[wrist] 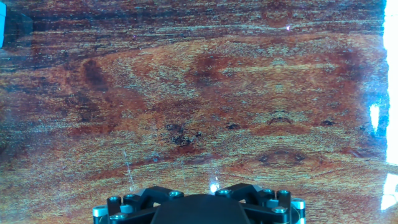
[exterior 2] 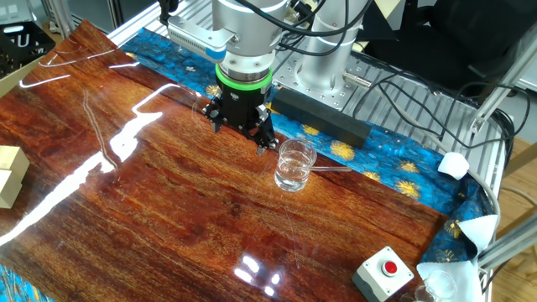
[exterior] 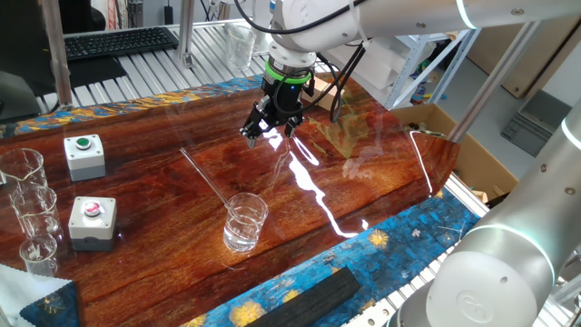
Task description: Stir the beaker with a glass rod
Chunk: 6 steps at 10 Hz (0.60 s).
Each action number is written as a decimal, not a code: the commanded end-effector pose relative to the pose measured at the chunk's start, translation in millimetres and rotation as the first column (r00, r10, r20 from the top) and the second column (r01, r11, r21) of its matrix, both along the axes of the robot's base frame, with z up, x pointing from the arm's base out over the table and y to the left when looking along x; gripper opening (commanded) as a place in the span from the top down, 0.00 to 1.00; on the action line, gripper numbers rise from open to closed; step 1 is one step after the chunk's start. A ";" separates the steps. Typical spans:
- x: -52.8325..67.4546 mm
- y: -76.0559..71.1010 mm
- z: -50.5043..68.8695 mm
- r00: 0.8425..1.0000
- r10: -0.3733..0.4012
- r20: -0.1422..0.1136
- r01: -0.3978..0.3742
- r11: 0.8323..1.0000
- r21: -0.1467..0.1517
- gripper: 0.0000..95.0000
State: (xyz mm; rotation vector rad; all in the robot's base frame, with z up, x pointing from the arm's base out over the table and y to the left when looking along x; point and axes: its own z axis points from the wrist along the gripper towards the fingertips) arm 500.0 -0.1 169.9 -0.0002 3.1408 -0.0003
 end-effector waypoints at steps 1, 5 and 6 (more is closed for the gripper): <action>0.0 0.1 0.1 0.988 -0.151 0.024 0.150 0.988 0.042 1.00; -0.1 0.1 0.2 0.990 -0.136 0.032 0.134 0.990 0.048 1.00; -0.1 0.1 0.2 0.990 -0.138 0.029 0.137 0.989 0.050 1.00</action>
